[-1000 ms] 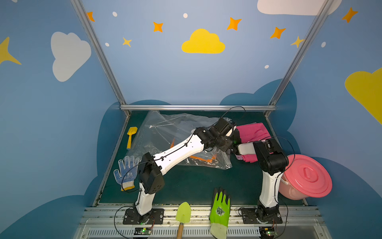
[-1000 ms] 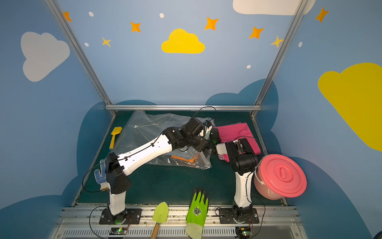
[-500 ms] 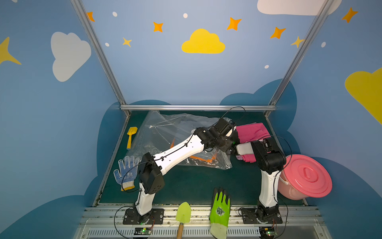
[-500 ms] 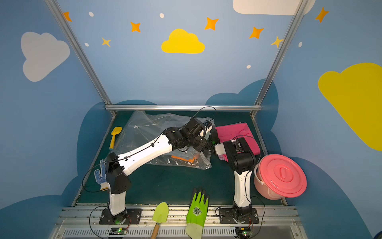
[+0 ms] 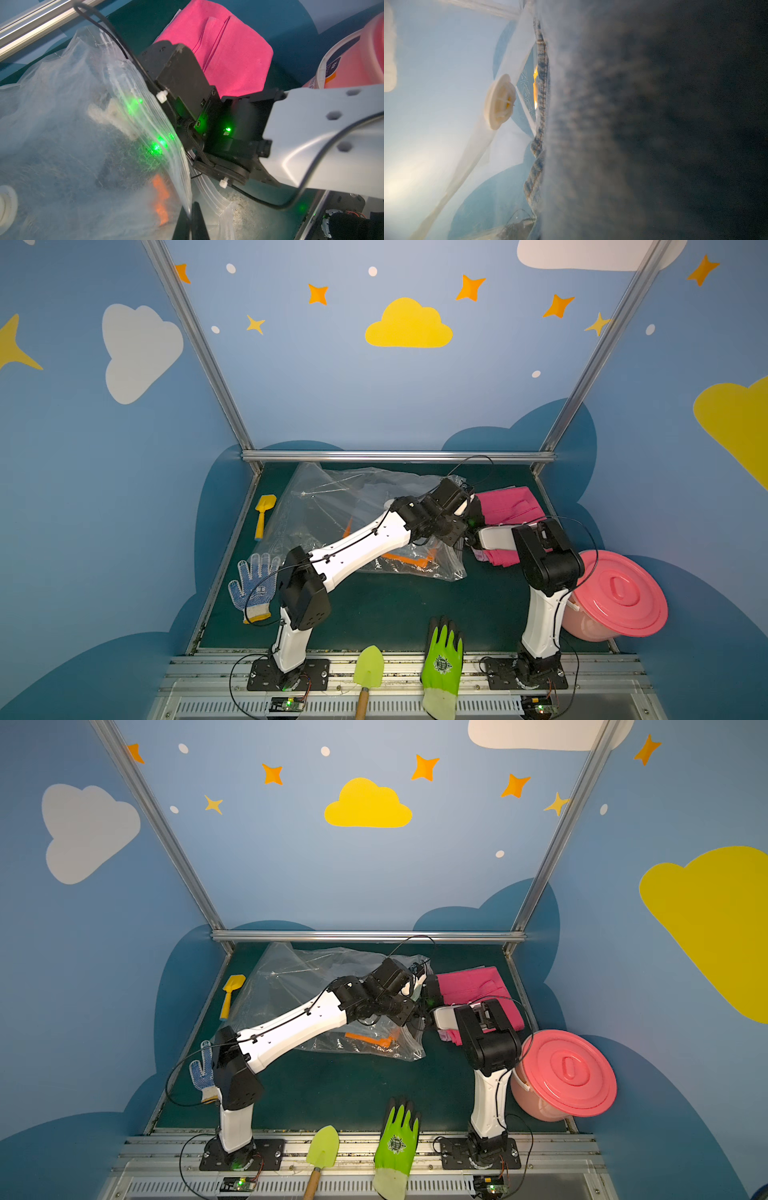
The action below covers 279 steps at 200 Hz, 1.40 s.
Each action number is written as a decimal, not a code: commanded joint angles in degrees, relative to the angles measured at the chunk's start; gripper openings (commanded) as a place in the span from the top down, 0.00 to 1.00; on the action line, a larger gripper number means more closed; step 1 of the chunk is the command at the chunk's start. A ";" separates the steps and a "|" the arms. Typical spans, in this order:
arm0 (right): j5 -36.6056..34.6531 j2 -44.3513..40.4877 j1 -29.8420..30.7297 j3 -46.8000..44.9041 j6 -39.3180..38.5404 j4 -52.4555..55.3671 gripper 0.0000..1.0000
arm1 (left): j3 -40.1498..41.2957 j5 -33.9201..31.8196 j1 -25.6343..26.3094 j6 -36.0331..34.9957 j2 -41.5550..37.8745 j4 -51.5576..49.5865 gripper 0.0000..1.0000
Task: Take the trousers out of the vacuum bag
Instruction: Take out the trousers from the vacuum bag.
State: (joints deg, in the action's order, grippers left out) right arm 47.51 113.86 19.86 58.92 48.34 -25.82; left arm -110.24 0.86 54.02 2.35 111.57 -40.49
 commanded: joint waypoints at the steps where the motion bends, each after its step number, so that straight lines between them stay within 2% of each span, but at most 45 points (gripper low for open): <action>1: 0.93 -4.06 -1.29 -0.18 -1.80 0.65 0.99 | -0.49 -0.64 0.27 0.19 -1.28 -0.56 0.95; 78: 1.45 -9.12 -3.29 -2.74 -2.55 2.52 0.99 | -0.63 -2.24 0.30 0.51 -1.08 -0.39 0.95; 279: 1.25 -28.54 -10.23 -9.20 -7.37 12.08 0.99 | -3.66 -4.03 0.26 1.69 1.36 -1.52 0.95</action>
State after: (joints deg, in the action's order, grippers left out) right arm 47.75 90.04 11.29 49.45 43.33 -11.70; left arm -111.96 -2.28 54.17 3.70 111.70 -41.04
